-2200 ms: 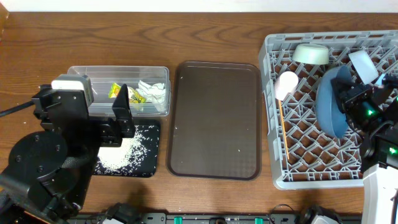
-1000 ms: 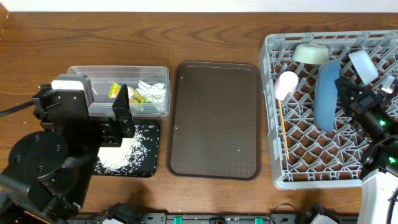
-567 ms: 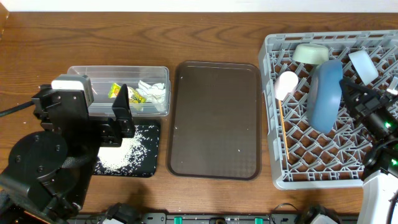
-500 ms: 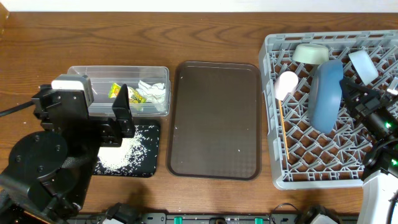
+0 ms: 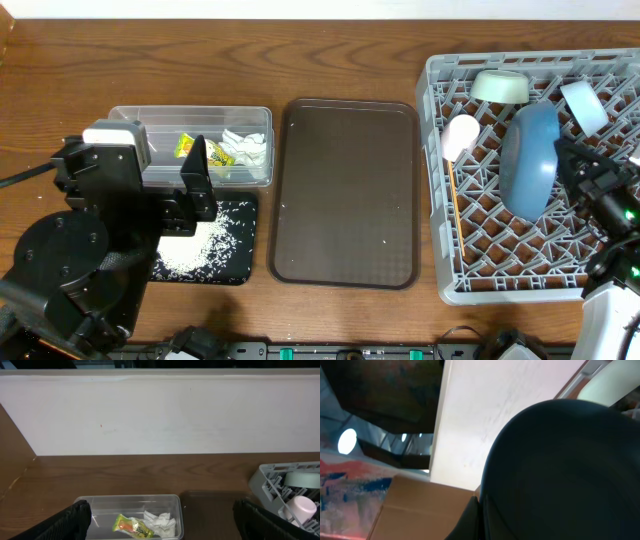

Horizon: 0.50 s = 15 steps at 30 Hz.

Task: Sort waste into correct bins and load items into the dishwasher rack
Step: 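Lower the blue bowl into the rack with the right gripper and release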

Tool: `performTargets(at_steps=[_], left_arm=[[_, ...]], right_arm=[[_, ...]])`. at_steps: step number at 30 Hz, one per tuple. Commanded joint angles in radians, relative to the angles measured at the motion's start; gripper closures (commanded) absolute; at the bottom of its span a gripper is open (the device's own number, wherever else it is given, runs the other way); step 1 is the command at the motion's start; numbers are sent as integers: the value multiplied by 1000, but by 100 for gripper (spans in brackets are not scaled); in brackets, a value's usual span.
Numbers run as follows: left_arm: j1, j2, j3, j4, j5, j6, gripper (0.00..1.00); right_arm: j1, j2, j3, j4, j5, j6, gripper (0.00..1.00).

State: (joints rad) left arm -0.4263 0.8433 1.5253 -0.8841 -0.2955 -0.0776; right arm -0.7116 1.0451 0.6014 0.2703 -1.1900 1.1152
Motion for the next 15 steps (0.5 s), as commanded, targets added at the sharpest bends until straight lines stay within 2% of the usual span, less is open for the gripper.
performTargets(at_steps=[1,4,9,15], left_arm=[[5,-1,13,2,-16,6,6],[5,-1,13,2,-16,6,7],[5,-1,13,2,-16,6,6],[5,-1,13,2,-16,6,7]], right_arm=[[-55,8,-27,4,-25,9,99],[-106,8,-27,3,-34,22,96],[-197,8,-27,3,-29,40,84],[-286,8,-27,3,1,40,53]])
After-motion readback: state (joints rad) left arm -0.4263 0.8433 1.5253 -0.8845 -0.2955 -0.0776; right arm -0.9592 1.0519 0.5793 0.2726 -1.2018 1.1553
